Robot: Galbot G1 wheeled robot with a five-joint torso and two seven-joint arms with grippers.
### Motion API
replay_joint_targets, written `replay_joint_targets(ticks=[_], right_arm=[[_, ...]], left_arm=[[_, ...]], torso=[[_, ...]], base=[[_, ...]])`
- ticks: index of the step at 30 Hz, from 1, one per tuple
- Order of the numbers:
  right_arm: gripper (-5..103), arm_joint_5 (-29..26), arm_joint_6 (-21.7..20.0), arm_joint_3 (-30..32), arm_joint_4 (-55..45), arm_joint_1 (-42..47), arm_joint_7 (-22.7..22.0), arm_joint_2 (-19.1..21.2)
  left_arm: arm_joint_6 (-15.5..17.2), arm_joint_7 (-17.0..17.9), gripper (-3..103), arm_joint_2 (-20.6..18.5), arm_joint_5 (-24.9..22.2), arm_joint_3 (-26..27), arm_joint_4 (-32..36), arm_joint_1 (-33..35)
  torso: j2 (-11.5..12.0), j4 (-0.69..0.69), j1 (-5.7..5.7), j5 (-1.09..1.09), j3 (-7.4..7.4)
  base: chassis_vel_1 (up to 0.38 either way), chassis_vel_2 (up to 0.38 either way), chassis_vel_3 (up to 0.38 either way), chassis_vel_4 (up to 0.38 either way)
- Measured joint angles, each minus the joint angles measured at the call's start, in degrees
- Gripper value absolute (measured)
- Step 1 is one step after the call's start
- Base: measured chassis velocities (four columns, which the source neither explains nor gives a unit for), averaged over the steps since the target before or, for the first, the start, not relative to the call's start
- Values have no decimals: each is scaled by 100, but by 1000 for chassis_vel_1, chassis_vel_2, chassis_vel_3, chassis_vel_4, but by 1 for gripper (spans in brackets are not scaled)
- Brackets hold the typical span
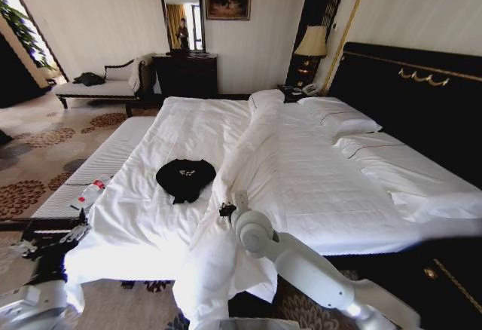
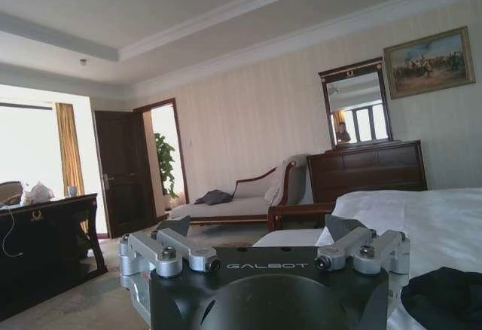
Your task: Fold the clothes on the bed.
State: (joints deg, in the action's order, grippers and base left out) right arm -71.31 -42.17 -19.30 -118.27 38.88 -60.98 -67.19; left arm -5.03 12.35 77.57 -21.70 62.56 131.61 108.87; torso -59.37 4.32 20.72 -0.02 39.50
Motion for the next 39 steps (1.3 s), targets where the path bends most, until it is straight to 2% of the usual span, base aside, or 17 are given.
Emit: replay_joint_targets(ticks=[6,9,10,13,14,17,18,21,23,28,29,32,39], right_arm=[[4,61,0,494,-263,150,215,254],[4,51,0,1063,-425,238,342,620],[4,51,0,1063,-425,238,342,620],[4,43,37,1845,-588,504,587,1023],[4,43,37,1845,-588,504,587,1023],[4,52,124,2721,-703,1016,859,1338],[4,52,124,2721,-703,1016,859,1338],[4,194,254,3627,-781,1598,1157,1517],[4,267,300,3870,-805,1761,1223,1548],[4,841,555,4618,-875,2479,1335,1537],[4,841,555,4618,-875,2479,1335,1537],[4,1373,669,4933,-794,2836,1443,1445],[4,1806,707,5470,-671,3278,1478,1346]], left_arm=[[0,1,100,9,21,-43,-8,-13],[1,0,100,9,39,-108,-28,-47],[1,0,100,9,39,-108,-28,-47],[2,0,100,-9,42,-173,-49,-100],[2,0,100,-9,42,-173,-49,-100],[3,0,100,-34,36,-223,-91,-155],[3,0,100,-34,36,-223,-91,-155],[3,1,100,-52,32,-288,-125,-198],[3,1,100,-58,32,-313,-131,-208],[3,1,100,-104,33,-418,-142,-255],[3,1,100,-104,33,-418,-142,-255],[2,3,100,-143,10,-430,-139,-276],[-33,7,100,-159,-85,-407,-184,-311]], torso=[[0,1,0,0,0],[0,1,0,0,0],[0,1,0,0,0],[0,0,0,1,0],[0,0,0,1,0],[0,3,0,1,0],[0,3,0,1,0],[-1,2,0,1,0],[0,3,0,0,0],[-1,0,0,0,0],[-1,0,0,0,0],[-1,1,0,0,0],[-1,0,0,0,0]], base=[[0,0,0,0],[0,0,0,0],[0,0,0,0],[0,0,0,0],[0,0,0,0],[0,0,0,0],[0,0,0,0],[0,0,0,0],[0,0,0,0],[0,0,0,0],[0,0,0,0],[0,0,0,0],[0,0,0,0]])
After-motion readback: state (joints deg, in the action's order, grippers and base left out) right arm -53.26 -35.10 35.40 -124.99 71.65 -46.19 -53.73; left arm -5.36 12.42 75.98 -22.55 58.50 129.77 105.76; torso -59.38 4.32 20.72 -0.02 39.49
